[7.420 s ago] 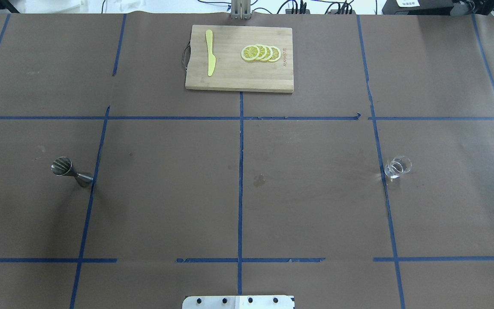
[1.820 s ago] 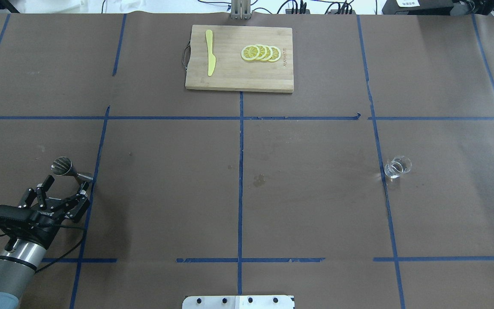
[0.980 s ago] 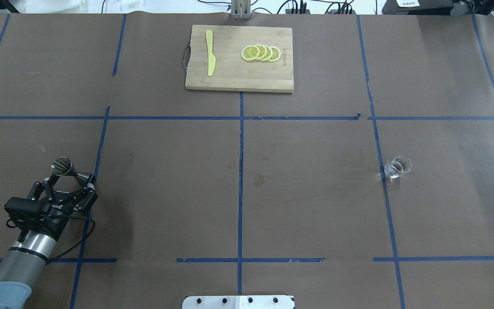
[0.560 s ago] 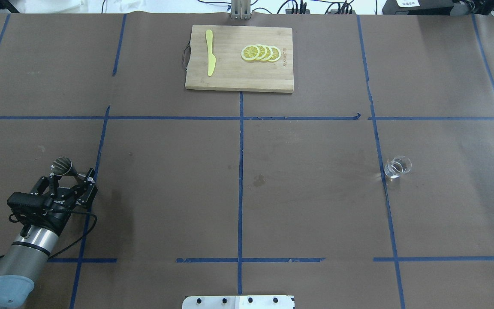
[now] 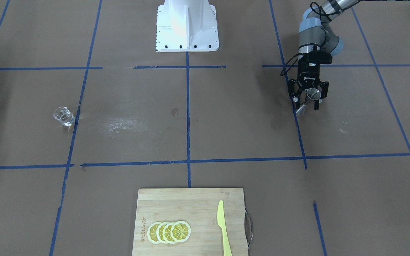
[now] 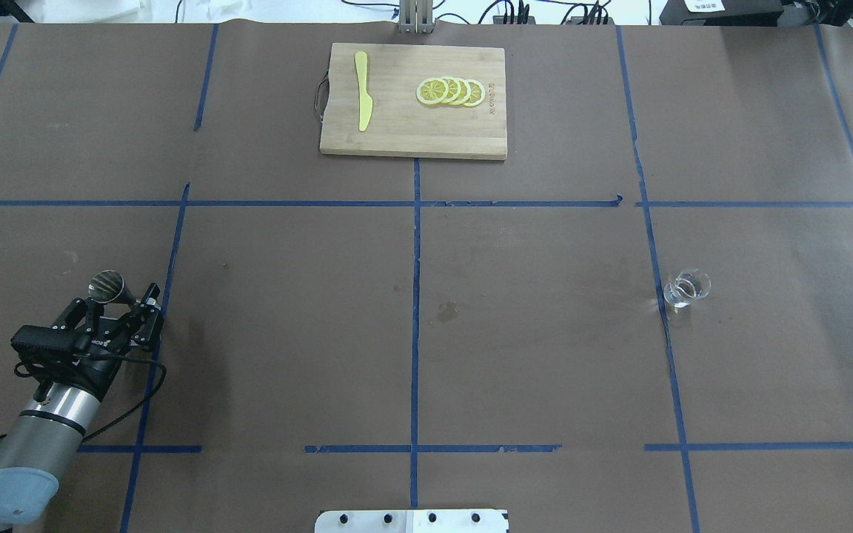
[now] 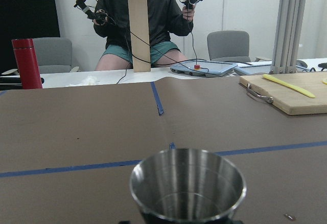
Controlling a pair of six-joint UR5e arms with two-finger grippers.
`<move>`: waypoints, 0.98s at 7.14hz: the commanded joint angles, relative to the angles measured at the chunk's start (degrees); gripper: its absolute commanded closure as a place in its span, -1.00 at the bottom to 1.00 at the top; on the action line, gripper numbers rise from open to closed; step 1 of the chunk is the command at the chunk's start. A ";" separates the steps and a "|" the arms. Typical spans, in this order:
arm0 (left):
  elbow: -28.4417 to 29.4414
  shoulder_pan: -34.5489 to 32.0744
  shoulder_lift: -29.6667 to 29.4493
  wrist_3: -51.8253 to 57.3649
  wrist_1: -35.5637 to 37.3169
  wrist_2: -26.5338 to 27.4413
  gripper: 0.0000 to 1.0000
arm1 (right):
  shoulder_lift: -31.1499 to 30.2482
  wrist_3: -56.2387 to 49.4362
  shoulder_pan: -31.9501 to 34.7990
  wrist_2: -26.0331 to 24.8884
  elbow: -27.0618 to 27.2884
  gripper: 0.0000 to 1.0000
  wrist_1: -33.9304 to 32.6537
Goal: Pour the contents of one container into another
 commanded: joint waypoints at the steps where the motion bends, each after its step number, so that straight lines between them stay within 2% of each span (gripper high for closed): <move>1: 0.06 -0.12 -0.35 0.00 0.00 -0.11 1.00 | 0.00 0.00 0.00 0.00 0.01 -1.00 0.00; 3: -1.07 -0.56 -0.35 0.09 -0.44 -2.30 1.00 | 0.09 0.00 0.00 0.09 0.10 -1.00 0.00; 5: -5.90 -1.87 -0.26 0.09 -0.35 -5.11 1.00 | 0.09 0.09 0.00 0.17 0.28 -1.00 0.00; 7: -8.10 -3.45 -0.35 3.31 -0.26 -6.52 1.00 | 0.09 0.09 0.00 0.18 0.72 -1.00 0.09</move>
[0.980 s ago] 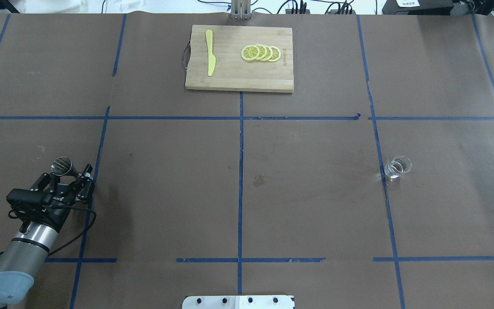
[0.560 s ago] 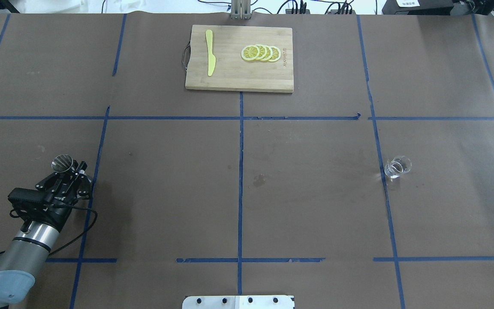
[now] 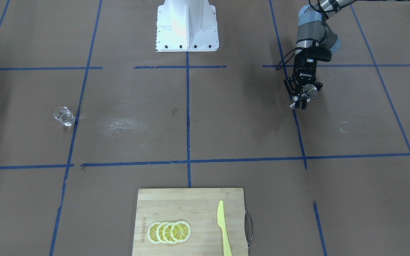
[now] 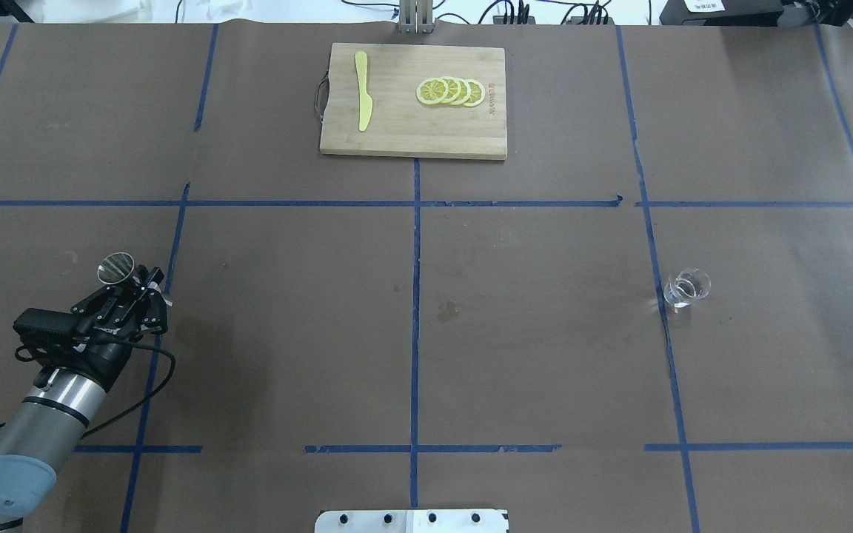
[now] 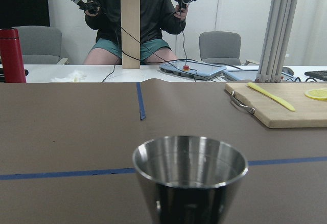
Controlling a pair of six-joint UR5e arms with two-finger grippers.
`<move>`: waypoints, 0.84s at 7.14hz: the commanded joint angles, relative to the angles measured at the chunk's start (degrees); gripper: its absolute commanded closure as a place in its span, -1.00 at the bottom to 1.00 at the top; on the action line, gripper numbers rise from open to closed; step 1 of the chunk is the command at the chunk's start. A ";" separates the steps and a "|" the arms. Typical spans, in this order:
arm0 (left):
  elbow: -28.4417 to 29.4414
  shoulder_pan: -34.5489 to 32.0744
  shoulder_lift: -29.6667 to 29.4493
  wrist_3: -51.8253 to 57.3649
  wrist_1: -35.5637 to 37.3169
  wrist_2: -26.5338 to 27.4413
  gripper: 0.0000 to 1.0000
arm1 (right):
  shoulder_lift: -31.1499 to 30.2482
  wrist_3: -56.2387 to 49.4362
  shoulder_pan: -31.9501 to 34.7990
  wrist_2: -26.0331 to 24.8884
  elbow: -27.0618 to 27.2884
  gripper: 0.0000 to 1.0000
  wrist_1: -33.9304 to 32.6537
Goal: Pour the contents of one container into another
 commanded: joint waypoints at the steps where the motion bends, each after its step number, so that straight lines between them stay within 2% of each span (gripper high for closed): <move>1: -3.06 -1.54 -0.04 4.62 -0.34 -1.28 1.00 | 0.09 -0.07 0.00 0.01 0.50 -1.00 0.07; 3: -6.40 -1.64 -2.13 12.68 -0.52 -1.38 1.00 | 0.44 -0.16 0.00 -0.07 2.59 -1.00 0.24; 5: -5.55 -1.20 -7.05 14.65 0.00 -1.20 1.00 | 0.53 0.01 -4.20 -0.60 6.72 -1.00 0.24; 6: -5.45 -1.20 -7.24 19.36 -0.43 -1.29 1.00 | 0.53 2.71 -6.39 -0.69 9.09 -0.98 0.33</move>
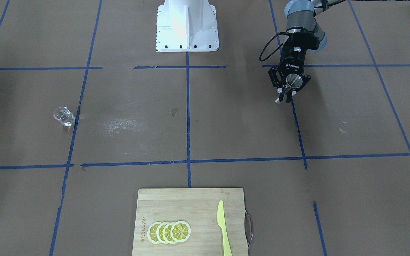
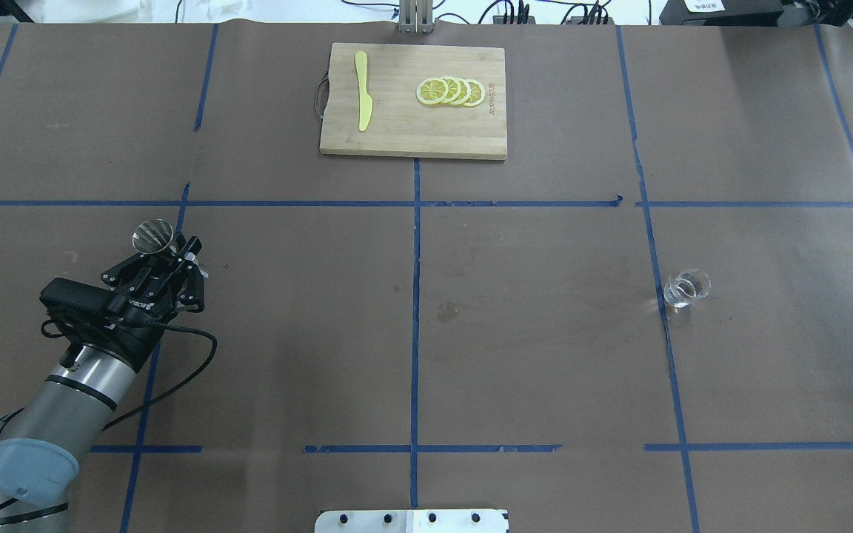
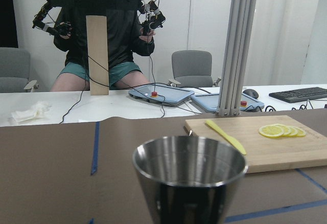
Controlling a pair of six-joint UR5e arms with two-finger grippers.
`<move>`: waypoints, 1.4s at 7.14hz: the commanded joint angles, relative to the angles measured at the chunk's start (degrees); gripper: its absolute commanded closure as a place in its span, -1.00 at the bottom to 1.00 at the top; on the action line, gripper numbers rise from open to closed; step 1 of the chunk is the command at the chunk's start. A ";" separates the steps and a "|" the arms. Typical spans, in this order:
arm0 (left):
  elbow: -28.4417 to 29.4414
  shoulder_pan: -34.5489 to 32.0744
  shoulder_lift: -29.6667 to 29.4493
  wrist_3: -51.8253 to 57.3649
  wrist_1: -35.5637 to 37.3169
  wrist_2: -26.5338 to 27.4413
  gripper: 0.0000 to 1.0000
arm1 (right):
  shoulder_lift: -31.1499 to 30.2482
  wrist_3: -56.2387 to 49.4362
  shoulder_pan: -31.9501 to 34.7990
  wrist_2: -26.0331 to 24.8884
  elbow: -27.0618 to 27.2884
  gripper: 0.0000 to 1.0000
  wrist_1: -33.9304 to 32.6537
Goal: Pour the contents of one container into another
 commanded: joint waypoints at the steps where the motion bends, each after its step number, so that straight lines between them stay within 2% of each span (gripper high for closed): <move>1: -0.28 0.03 -2.01 5.25 -0.32 0.04 1.00 | -0.93 2.32 -4.78 -0.35 5.98 -0.98 0.05; 2: 0.15 0.21 -2.54 5.52 -0.32 0.13 1.00 | -4.16 2.84 -5.33 -0.87 9.14 -1.00 0.84; 3: 0.33 0.12 -3.76 5.52 -0.15 0.30 1.00 | -5.67 12.07 -7.25 -4.01 9.44 -1.00 9.81; 4: 0.42 0.12 -4.29 5.52 0.20 0.39 1.00 | -7.60 29.65 -15.36 -14.48 9.44 -1.00 24.43; 5: 0.42 0.12 -4.21 5.52 0.30 0.39 1.00 | -12.92 39.31 -24.14 -26.07 9.44 -1.00 37.28; 6: 0.51 0.12 -4.30 5.52 0.30 0.39 1.00 | -16.20 45.93 -28.49 -31.06 9.79 -0.99 45.41; 7: 0.51 0.12 -4.39 5.52 0.30 0.39 1.00 | -18.06 54.53 -34.45 -40.25 11.53 -0.99 49.15; 9: 0.51 0.12 -4.39 5.61 0.30 0.39 1.00 | -20.88 58.73 -55.42 -70.17 14.96 -0.99 48.92; 10: 0.42 0.12 -4.82 5.61 0.30 0.39 1.00 | -23.67 61.27 -61.52 -79.10 16.37 -0.99 48.92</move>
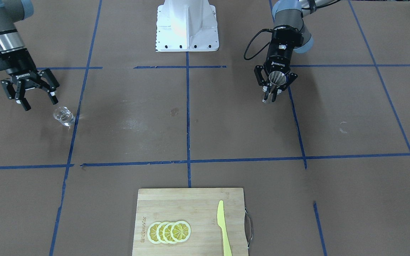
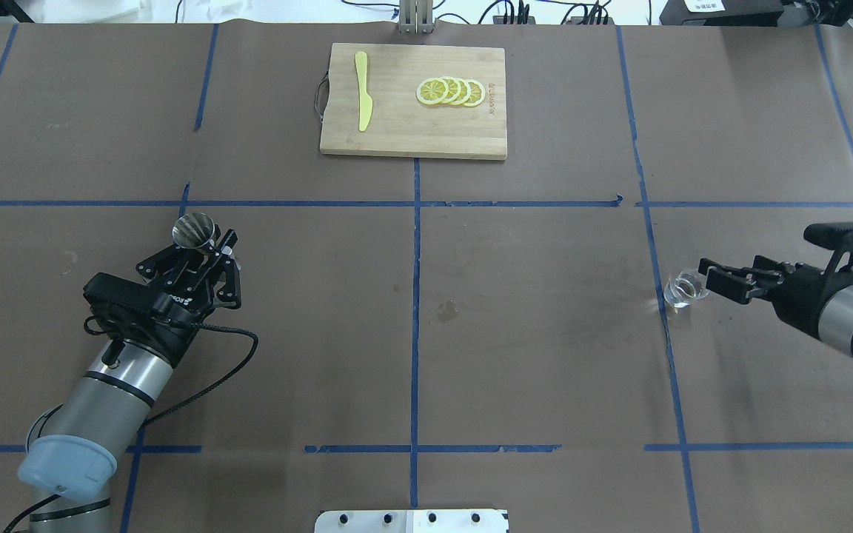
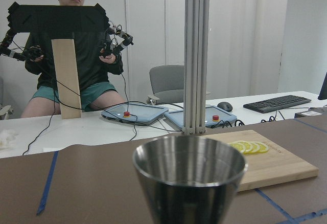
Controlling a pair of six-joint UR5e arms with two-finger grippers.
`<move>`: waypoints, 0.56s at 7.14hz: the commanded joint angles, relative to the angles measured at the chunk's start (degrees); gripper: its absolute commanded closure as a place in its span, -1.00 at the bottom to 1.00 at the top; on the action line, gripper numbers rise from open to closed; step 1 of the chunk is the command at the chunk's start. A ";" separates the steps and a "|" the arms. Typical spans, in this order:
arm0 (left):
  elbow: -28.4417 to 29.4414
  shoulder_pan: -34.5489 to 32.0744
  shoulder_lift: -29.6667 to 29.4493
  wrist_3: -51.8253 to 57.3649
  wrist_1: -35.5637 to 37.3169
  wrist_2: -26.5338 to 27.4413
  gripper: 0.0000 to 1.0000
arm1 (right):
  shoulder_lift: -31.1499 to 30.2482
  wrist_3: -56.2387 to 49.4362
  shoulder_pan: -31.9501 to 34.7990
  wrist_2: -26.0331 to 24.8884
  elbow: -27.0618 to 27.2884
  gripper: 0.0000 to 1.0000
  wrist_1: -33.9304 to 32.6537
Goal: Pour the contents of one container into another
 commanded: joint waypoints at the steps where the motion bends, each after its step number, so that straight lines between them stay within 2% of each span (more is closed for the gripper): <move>1: -0.07 -0.09 -0.32 0.03 0.00 0.00 1.00 | -4.05 3.28 -14.20 -21.03 2.09 -0.98 0.22; 2: -0.07 -0.09 -0.32 0.03 0.00 0.00 1.00 | -4.24 3.37 -21.47 -31.89 1.92 -0.96 -0.31; 3: -0.07 -0.09 -0.32 0.03 0.00 0.00 1.00 | -4.24 3.37 -25.63 -38.35 0.44 -0.96 -0.75; 4: -0.07 -0.09 -0.32 0.03 0.00 0.00 1.00 | -1.98 5.89 -27.68 -43.72 -7.15 -0.89 0.03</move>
